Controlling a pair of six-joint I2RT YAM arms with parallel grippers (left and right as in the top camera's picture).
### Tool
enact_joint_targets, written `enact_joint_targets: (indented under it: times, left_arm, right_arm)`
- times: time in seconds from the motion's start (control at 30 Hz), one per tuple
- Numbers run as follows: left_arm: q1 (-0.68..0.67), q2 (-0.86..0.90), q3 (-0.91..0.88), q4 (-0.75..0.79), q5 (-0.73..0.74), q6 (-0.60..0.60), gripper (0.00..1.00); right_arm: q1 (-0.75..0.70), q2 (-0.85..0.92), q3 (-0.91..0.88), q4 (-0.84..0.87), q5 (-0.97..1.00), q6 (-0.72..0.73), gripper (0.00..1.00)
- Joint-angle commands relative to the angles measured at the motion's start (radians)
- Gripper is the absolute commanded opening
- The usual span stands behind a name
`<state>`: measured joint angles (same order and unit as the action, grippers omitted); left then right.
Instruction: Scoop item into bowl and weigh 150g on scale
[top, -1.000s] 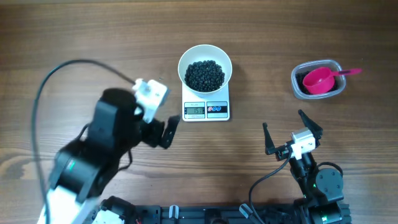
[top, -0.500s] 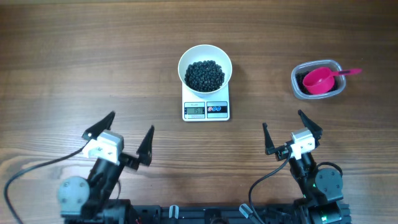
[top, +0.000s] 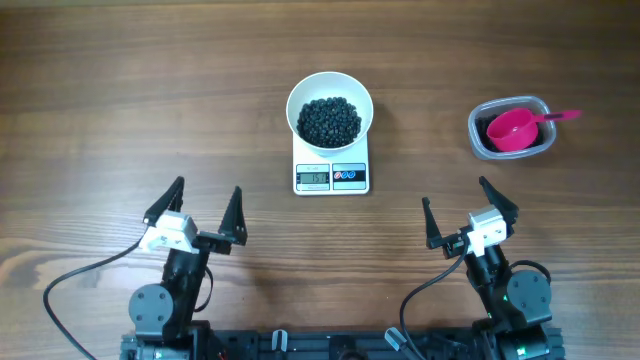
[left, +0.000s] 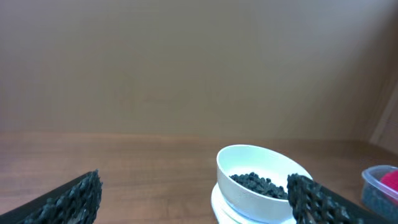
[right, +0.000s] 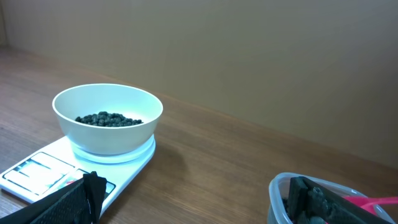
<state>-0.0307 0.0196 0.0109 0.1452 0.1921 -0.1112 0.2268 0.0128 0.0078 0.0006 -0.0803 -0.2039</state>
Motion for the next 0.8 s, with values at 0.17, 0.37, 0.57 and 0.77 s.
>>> enact_joint_targets:
  times: [0.17, 0.37, 0.57, 0.77]
  left_arm:
    - [0.002, -0.017, -0.005, -0.211, -0.026, -0.01, 1.0]
    - [0.002, -0.017, -0.005, -0.209, -0.033, -0.009, 1.0]
    - [0.002, -0.017, -0.005, -0.209, -0.033, -0.01, 1.0]
    - [0.002, -0.017, -0.005, -0.208, -0.033, -0.01, 1.0]
  right_arm:
    - [0.005, -0.009, -0.003, 0.003, 0.013, -0.005, 1.0]
    - [0.005, -0.009, -0.003, 0.003, 0.013, -0.005, 1.0]
    - [0.005, -0.009, -0.003, 0.003, 0.013, -0.005, 1.0]
    - [0.005, -0.009, -0.003, 0.003, 0.013, -0.005, 1.0]
